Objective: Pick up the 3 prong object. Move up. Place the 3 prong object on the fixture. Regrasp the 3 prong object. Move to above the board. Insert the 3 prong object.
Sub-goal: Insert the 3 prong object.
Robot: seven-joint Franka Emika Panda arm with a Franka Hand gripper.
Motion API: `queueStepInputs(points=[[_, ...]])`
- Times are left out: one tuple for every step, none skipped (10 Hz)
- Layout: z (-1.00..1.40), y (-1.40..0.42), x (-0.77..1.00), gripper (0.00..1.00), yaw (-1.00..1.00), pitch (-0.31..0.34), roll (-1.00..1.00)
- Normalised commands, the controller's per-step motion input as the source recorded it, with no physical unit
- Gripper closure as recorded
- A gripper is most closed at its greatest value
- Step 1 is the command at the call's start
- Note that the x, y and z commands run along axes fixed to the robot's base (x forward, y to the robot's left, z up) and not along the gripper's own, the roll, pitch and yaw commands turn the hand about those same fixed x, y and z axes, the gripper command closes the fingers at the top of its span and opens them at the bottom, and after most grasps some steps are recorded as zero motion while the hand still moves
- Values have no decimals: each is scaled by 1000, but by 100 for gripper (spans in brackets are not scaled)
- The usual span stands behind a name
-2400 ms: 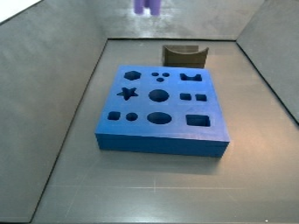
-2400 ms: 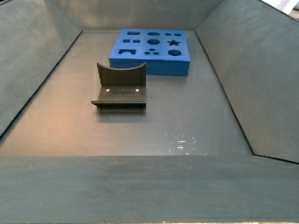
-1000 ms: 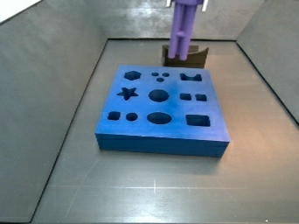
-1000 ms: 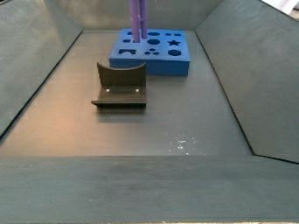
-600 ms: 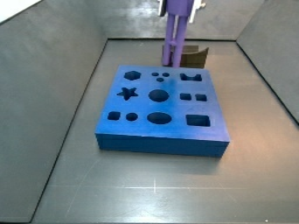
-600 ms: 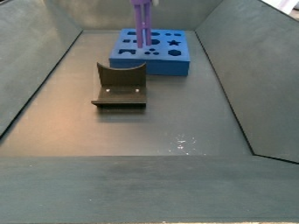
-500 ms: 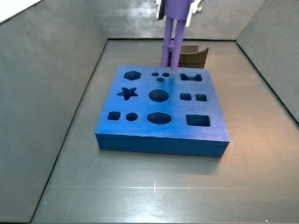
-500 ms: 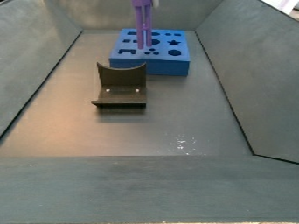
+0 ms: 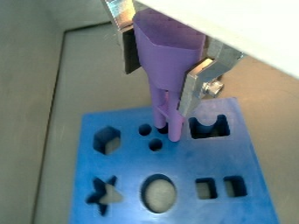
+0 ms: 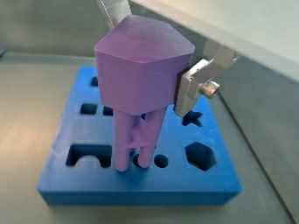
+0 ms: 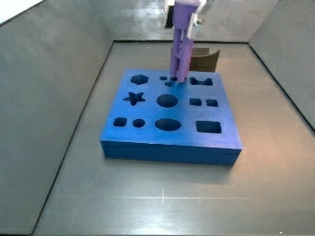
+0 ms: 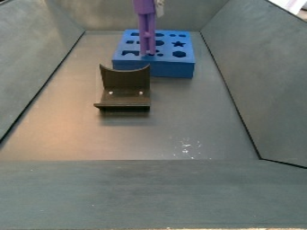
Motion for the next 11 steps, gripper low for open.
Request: queueStepInputs(points=[[146,-66,-497,100,-563,77,207],[0,-74,-520,100,-331,59,276],[0,-86,-389,100,-214,104,301],[0,-109,-9,100,-103,7,116],[-26,-46,120,100,-29,0,26],[-71,0,183,100,0,0,0],[-191,0,60,100,0,-26,0],[-426,-40,0,100,0,-124,0],[-349,0,0,100,0,-73,0],[-437,-3,0,100,0,-66,13],[-460,0,140,100,-46,-71,0]])
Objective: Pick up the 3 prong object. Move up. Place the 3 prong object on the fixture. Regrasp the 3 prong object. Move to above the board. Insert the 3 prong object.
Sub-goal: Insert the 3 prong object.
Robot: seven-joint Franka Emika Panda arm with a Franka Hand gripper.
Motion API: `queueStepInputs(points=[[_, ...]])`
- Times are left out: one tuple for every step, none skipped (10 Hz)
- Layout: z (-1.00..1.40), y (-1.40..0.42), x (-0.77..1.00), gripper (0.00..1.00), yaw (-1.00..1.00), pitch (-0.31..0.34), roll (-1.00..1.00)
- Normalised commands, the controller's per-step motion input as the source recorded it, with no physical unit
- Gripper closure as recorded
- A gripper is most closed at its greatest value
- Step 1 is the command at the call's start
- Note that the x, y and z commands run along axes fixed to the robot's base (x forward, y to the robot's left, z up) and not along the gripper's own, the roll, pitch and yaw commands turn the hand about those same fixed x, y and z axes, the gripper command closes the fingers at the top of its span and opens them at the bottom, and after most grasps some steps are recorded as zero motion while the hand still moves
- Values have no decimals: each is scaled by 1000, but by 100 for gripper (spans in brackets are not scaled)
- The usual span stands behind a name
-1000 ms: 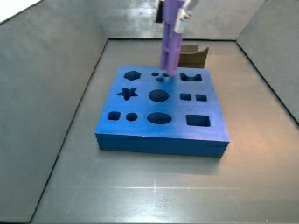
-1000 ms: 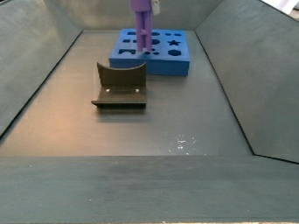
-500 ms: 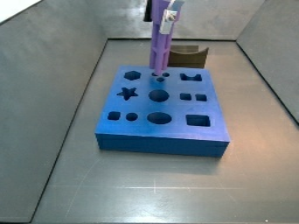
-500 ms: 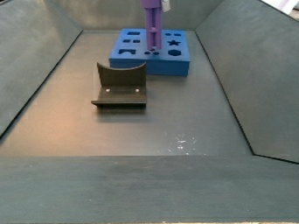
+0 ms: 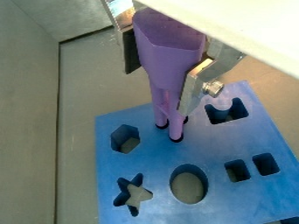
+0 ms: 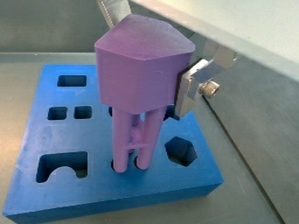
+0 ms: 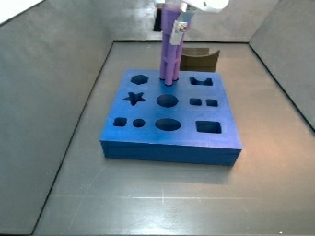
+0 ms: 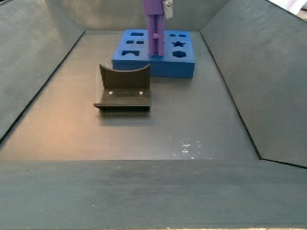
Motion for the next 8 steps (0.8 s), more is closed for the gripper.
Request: queueStepInputs(points=[[-520,0,194,100,-91,-61,0],[-474,-63,69,100,-111,-53,0],[-437,-83,0,100,-100,-59,0],[-900,-34,89,100,-80,-94,67],[-1000,-3,194,100,-86,-66,76],[-723,0,409,100,-151,0,19],[-151,151,166,100,-214,0,-103],[0,0,0,100,0,0,0]])
